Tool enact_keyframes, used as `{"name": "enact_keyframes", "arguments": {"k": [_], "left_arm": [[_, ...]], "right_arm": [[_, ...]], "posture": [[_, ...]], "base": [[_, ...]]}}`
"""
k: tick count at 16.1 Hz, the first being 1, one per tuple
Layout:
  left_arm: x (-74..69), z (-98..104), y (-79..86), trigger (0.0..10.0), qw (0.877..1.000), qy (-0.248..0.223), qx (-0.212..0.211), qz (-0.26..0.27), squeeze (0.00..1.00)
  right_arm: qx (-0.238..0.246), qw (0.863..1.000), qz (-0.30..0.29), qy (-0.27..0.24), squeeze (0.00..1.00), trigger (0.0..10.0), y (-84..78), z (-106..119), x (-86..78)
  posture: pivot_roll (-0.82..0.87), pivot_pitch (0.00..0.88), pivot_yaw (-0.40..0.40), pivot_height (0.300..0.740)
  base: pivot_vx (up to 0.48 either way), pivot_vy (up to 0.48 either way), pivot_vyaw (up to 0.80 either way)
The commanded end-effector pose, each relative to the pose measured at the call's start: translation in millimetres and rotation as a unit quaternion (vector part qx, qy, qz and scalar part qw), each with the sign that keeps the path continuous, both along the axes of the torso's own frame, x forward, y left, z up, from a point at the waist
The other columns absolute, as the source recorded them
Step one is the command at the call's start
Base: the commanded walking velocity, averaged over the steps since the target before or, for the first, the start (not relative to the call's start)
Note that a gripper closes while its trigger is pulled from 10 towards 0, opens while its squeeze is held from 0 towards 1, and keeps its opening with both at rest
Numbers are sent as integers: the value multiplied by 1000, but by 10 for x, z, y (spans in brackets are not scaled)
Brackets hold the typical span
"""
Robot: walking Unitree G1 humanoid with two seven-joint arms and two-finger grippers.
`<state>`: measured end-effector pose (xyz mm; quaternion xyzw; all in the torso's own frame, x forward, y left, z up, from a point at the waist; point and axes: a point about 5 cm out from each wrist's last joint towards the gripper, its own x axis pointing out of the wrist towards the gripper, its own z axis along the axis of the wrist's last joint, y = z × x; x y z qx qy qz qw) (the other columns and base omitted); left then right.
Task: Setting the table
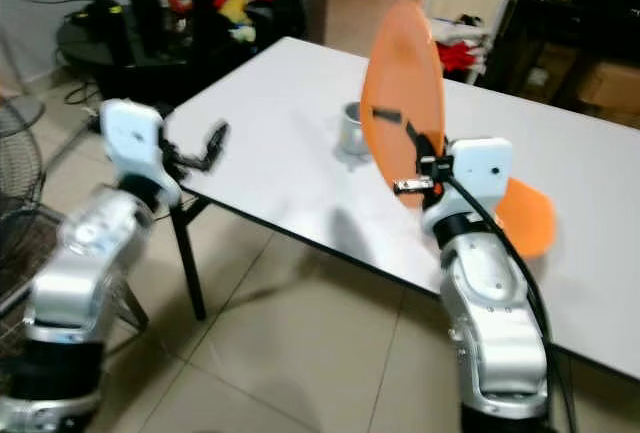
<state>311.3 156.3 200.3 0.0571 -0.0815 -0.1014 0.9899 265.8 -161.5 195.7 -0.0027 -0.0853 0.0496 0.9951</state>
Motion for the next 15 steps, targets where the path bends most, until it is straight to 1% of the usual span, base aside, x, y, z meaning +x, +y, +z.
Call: {"name": "enact_keyframes", "arguments": {"k": [1, 5, 15], "left_arm": [[13, 82, -33, 10000, 1000, -10, -5, -8, 0], [26, 153, -65, 10000, 1000, -22, -8, -13, 0], [33, 178, -74, 10000, 999, -28, -12, -17, 0]], "right_arm": [[3, 998, 4, -55, 0, 10000, -2, 205, -35], [12, 996, -1, -87, 0, 10000, -30, 284, -51], [1, 994, 3, -109, 0, 10000, -7, 335, -66]], "posture": [[37, 0, -56, 740], [37, 0, -59, 740], [38, 0, -58, 740]], "base": [[334, 0, 0], [330, 0, 0], [330, 0, 0]]}}
